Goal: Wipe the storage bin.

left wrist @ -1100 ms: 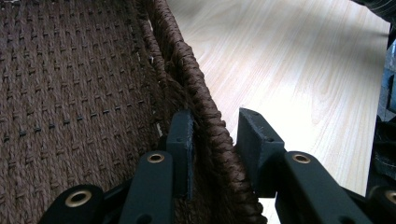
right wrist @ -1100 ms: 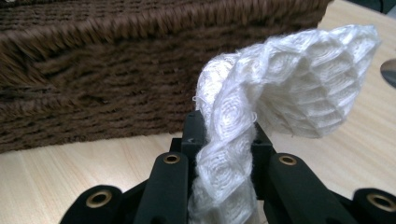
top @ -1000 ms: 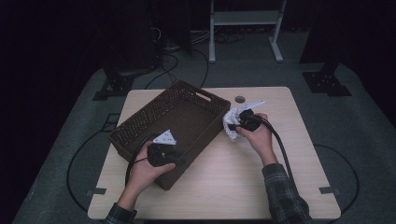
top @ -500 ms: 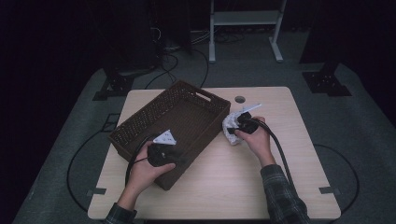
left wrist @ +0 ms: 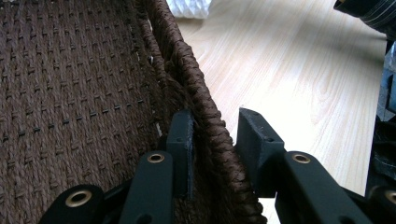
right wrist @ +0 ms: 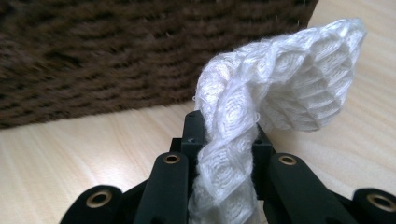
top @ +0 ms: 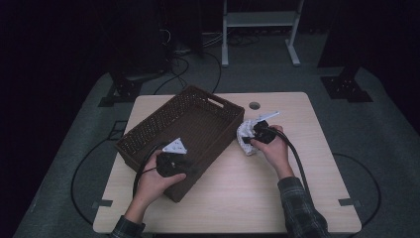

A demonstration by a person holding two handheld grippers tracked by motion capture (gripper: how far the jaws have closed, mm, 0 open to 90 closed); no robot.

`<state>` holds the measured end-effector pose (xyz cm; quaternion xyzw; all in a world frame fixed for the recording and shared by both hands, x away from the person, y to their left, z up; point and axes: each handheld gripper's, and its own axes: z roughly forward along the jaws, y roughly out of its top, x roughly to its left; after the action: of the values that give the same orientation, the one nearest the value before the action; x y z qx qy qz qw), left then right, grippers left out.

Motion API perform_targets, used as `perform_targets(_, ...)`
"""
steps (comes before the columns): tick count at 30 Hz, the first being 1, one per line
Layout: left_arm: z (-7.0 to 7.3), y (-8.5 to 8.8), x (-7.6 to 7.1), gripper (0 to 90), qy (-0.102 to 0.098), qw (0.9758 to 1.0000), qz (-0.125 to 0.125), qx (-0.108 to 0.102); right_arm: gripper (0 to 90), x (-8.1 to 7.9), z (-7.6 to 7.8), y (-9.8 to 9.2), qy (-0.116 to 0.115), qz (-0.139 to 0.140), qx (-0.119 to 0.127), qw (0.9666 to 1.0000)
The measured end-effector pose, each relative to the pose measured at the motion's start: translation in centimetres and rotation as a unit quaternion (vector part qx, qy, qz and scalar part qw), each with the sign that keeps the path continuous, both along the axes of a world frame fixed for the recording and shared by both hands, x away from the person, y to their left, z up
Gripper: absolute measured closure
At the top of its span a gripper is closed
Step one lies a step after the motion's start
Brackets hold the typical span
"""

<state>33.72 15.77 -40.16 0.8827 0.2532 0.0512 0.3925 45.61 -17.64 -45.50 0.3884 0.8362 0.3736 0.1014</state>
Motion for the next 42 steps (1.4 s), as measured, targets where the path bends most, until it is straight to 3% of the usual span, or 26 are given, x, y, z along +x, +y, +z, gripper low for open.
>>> perform_targets(8,0.0,0.0,0.0,66.4,0.0,1.0,0.0,0.0,75.1,-1.0,2.2,-0.4,-0.03,0.009,0.018,0.9993)
perform_targets(22,0.0,0.0,0.0,66.4,0.001,1.0,0.001,0.0,75.1,-2.5,4.5,-0.1,-0.055,0.032,0.033,0.9974)
perform_targets(42,0.0,0.0,0.0,66.6,0.001,1.0,0.002,0.0,75.1,-1.6,2.5,1.7,-0.031,0.044,0.014,0.9985)
